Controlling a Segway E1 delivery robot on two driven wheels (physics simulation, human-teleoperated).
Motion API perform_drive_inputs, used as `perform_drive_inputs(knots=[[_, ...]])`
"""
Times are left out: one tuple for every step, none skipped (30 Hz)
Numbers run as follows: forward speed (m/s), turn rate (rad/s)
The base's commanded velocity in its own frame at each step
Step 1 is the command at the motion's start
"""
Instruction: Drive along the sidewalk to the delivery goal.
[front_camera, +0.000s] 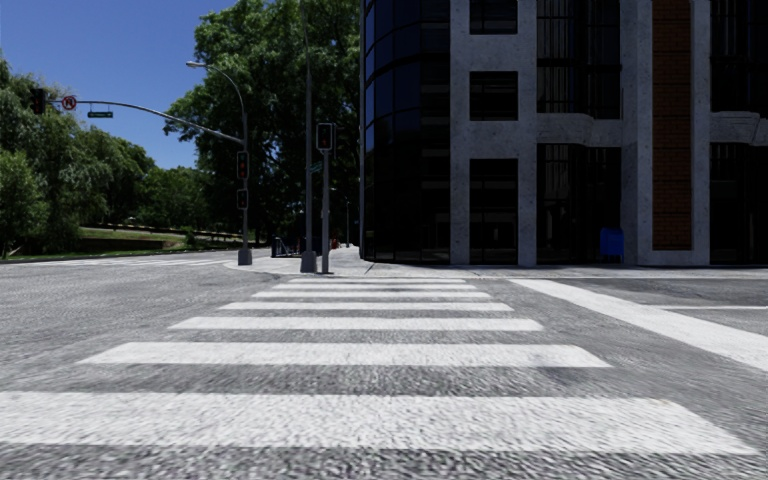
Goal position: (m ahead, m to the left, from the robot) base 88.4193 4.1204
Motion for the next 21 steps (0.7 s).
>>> perform_drive_inputs(knots=[[2.0,0.0],[2.0,0.0],[2.0,0.0],[2.0,0.0],[2.0,0.0],[2.0,0.0],[2.0,0.0],[2.0,0.0],[2.0,0.0],[2.0,0.0],[2.0,0.0],[2.0,0.0],[2.0,0.0],[2.0,0.0],[2.0,0.0],[2.0,0.0],[2.0,0.0],[2.0,0.0],[2.0,0.0],[2.0,0.0],[2.0,0.0]])
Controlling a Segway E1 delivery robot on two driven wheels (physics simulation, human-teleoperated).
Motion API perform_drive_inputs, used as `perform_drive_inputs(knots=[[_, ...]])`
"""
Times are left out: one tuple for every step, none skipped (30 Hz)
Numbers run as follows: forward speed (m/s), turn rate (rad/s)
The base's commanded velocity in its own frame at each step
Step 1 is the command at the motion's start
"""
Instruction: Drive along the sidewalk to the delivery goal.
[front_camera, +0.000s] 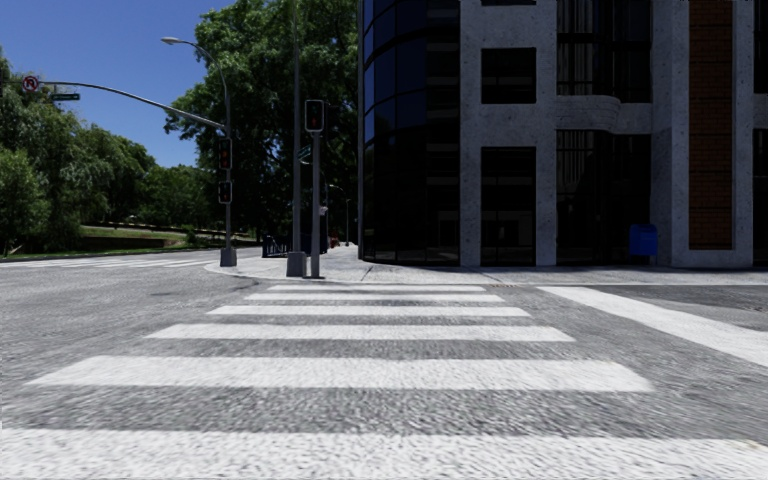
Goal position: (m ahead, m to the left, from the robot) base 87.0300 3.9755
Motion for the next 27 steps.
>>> perform_drive_inputs(knots=[[2.0,0.0],[2.0,0.0],[2.0,0.0],[2.0,0.0],[2.0,0.0],[2.0,0.0],[2.0,0.0],[2.0,0.0],[2.0,0.0],[2.0,0.0],[2.0,0.0],[2.0,0.0],[2.0,0.0],[2.0,0.0],[2.0,0.0],[2.0,0.0],[2.0,0.0],[2.0,0.0],[2.0,0.0],[2.0,0.0],[2.0,0.0],[2.0,0.0],[2.0,0.0],[2.0,0.0],[2.0,0.0],[2.0,0.0],[2.0,0.0]])
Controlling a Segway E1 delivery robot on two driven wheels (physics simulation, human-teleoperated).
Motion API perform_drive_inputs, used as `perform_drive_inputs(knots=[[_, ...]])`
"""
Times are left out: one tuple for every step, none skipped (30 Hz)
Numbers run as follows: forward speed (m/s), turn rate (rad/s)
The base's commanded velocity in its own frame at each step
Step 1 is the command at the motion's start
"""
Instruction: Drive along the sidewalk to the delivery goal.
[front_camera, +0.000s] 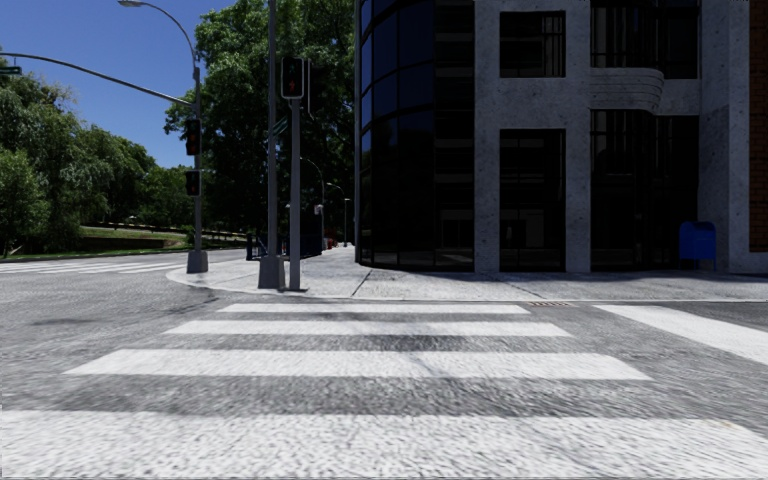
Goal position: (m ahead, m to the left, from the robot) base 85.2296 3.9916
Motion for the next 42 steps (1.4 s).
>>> perform_drive_inputs(knots=[[2.0,0.0],[2.0,0.0],[2.0,0.0],[2.0,0.0],[2.0,0.0],[2.0,0.0],[2.0,0.0],[2.0,0.0],[2.0,0.0],[2.0,0.0],[2.0,0.0],[2.0,0.0],[2.0,0.0],[2.0,0.0],[2.0,0.0],[2.0,0.0],[2.0,0.0],[2.0,0.0],[2.0,0.0],[2.0,0.0],[2.0,0.0],[2.0,0.0],[2.0,0.0],[2.0,0.0],[2.0,0.0],[2.0,0.0],[2.0,0.0],[2.0,0.06],[2.0,0.1],[2.0,0.1],[2.0,0.15],[2.0,0.18],[2.0,0.19],[2.0,0.19],[2.0,0.19],[2.0,0.17],[2.0,0.11],[2.0,0.05],[2.0,0.05],[2.0,0.04],[2.0,0.03],[2.0,0.03]])
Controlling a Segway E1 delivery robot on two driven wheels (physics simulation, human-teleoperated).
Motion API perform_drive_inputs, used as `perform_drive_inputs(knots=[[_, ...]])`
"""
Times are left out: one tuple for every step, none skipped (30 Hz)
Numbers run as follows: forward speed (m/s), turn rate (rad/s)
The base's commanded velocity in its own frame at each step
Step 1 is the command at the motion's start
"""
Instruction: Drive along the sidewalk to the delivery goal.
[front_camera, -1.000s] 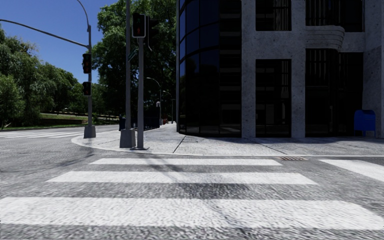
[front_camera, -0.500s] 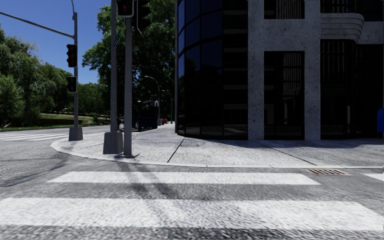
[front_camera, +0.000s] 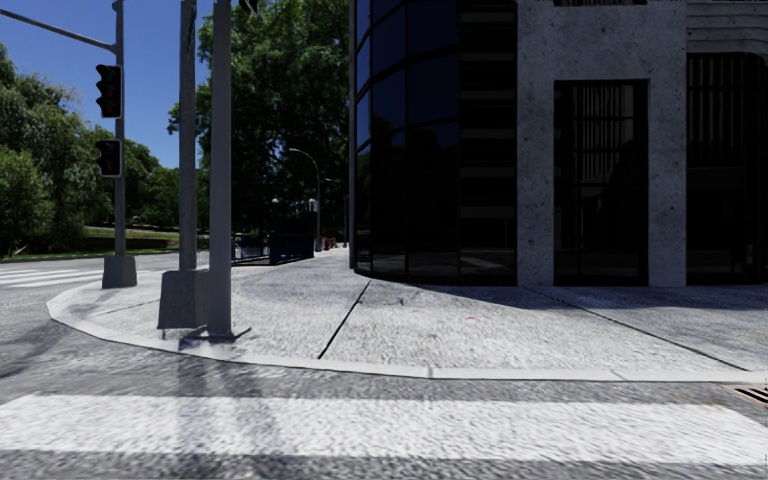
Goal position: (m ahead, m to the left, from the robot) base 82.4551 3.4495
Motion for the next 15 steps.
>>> perform_drive_inputs(knots=[[2.0,0.03],[2.0,0.08],[2.0,0.13],[2.0,0.21],[2.0,0.21],[2.0,0.29],[2.0,0.33],[2.0,0.34],[2.0,0.34],[2.0,0.35],[2.0,0.35],[2.0,0.35],[2.0,0.35],[2.0,0.35],[2.0,0.35]])
